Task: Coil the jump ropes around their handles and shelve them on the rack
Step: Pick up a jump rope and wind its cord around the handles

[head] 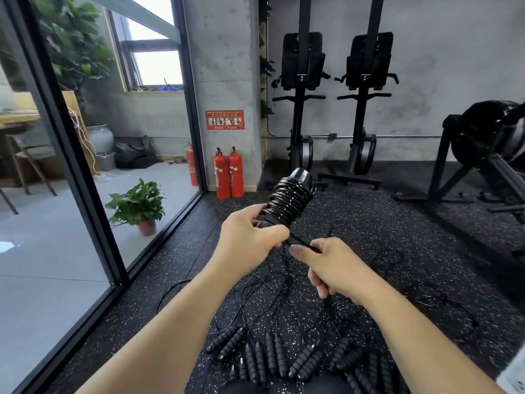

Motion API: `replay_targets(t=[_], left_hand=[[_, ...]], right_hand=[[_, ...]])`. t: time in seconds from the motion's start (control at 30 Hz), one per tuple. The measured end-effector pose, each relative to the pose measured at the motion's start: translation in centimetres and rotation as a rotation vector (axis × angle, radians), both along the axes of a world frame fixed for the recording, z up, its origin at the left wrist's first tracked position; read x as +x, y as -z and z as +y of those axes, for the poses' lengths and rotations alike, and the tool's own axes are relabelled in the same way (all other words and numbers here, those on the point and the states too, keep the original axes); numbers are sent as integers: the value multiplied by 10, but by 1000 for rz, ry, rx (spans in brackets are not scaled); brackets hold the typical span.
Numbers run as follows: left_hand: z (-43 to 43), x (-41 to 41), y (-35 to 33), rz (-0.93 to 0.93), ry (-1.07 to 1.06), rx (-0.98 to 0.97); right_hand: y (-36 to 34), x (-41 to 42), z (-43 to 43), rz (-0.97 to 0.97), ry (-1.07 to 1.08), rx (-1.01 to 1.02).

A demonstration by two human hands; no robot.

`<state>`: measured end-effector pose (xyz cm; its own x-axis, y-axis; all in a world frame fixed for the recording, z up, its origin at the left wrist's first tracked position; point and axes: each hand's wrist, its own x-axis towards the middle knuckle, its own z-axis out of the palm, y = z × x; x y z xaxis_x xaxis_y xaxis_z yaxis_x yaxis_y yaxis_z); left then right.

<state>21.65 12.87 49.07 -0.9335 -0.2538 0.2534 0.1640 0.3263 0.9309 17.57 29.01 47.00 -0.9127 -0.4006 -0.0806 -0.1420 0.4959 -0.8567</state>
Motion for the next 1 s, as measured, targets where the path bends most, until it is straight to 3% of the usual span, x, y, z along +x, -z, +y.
replay_targets(t=[0.1,0.27,0.47,0.63,0.9,1.0], left_hand=[[0,0,4,4,-34,-168],[-2,-3,7,-73,-62,-178],[-7,-6,0,-152,7,203],[-10,-8,1,-179,35,300],[-9,-10,11,-108,29,-48],[-3,-9,14,-34,7,-214]], right_hand=[[1,1,-3,1,-14,-22],[-1,1,-4,101,3,65],[-11,10,-7,458,49,551],[-21,19,-13,664,-20,669],[-31,21,-12,840,-102,682],[-35,21,-12,775,-98,584]])
